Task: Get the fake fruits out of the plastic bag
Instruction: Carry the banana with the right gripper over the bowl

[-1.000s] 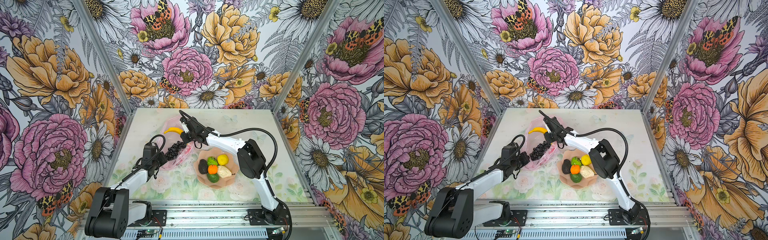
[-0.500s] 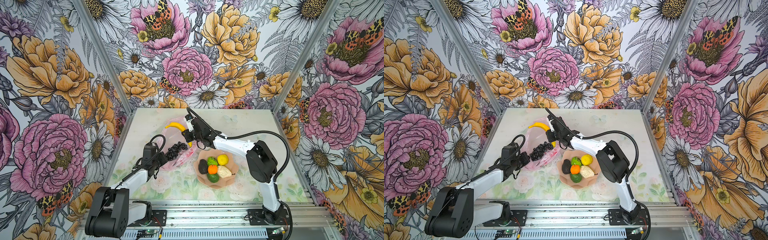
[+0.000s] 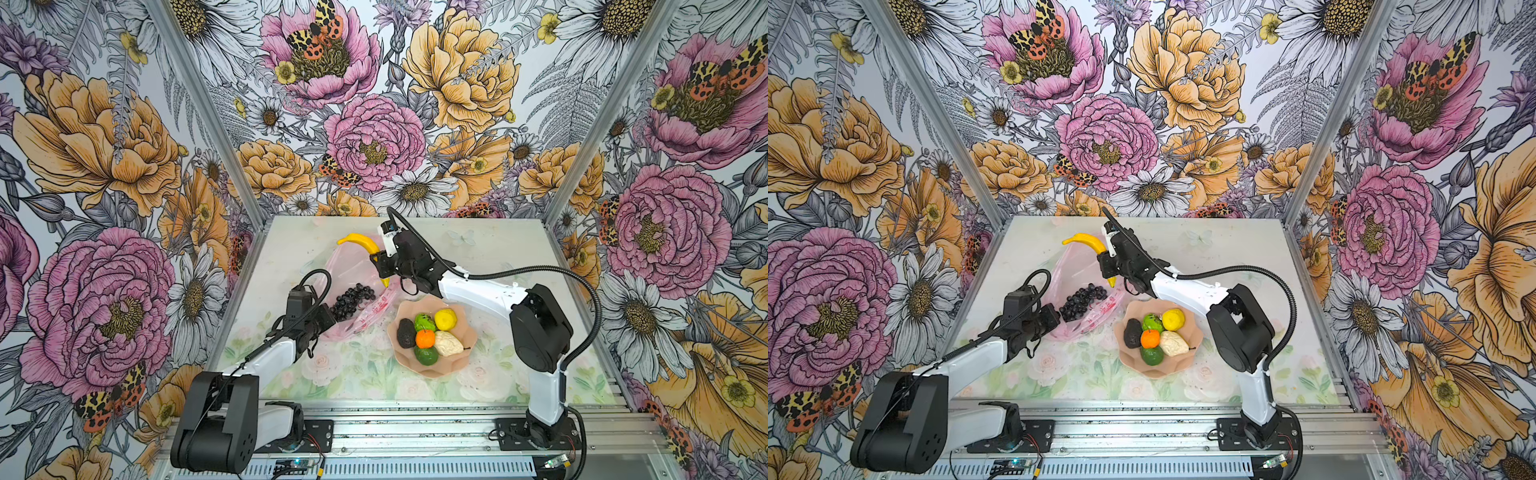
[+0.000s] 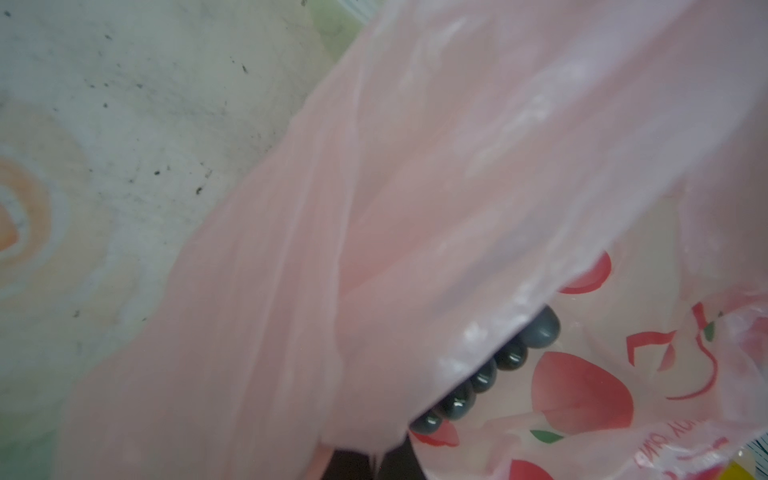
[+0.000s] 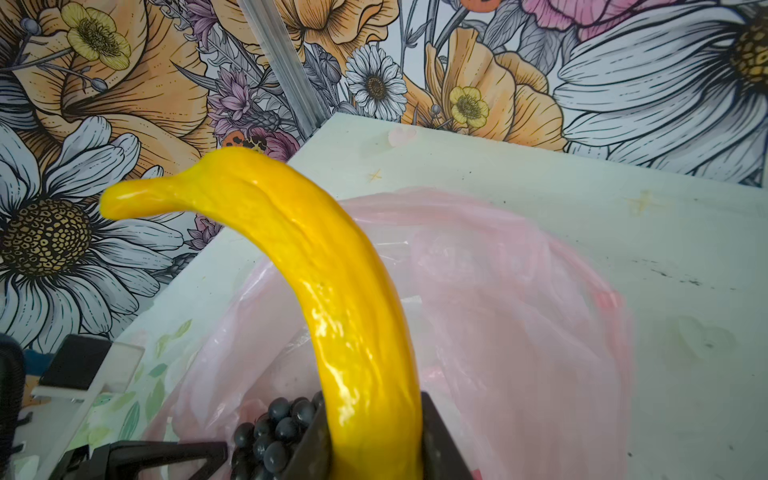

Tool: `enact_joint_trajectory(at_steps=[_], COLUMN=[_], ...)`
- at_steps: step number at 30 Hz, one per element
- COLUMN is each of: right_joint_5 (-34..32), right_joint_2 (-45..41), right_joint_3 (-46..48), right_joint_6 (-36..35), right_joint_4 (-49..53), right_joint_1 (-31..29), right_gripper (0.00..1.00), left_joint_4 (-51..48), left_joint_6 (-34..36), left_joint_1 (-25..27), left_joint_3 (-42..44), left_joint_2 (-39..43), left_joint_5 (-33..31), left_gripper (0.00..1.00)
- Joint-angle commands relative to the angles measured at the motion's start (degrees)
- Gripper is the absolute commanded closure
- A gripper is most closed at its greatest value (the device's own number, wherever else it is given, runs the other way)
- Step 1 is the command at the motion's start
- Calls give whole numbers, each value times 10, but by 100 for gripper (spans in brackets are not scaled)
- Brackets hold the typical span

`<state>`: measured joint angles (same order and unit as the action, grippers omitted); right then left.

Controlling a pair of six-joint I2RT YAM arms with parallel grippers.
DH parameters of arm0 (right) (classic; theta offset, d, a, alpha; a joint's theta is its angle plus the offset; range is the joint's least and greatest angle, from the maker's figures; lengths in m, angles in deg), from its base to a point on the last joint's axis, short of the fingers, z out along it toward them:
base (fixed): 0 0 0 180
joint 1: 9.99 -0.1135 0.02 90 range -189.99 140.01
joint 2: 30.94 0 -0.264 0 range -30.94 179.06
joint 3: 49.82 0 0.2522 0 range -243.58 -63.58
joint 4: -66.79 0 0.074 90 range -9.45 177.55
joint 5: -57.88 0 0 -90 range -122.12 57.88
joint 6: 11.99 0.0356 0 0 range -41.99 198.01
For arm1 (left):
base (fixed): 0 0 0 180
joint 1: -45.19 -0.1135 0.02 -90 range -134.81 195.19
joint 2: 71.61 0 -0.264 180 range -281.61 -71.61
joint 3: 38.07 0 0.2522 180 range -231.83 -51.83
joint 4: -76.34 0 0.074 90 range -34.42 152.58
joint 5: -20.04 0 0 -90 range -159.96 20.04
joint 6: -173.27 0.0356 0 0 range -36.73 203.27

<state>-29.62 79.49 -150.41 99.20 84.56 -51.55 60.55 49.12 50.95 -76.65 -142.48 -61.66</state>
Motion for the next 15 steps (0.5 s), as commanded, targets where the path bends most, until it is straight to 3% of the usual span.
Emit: enact_joint_trajectory(at_steps=[1, 15], right_joint_5=[-32, -108], right_joint_2=[-82, -333], right_joint_3=[36, 287], right_joint_6=[-29, -32], right_joint_4=[26, 130], right_joint_1=[16, 43], right_gripper=[80, 79], left_joint_4=[12, 16], left_joint_6=[-1, -2], left_joint_1=[-5, -4], left_joint_3=[-3, -3], left_joint_2=[-1, -6], left_joint_5=[10, 6], left_gripper=[100, 100])
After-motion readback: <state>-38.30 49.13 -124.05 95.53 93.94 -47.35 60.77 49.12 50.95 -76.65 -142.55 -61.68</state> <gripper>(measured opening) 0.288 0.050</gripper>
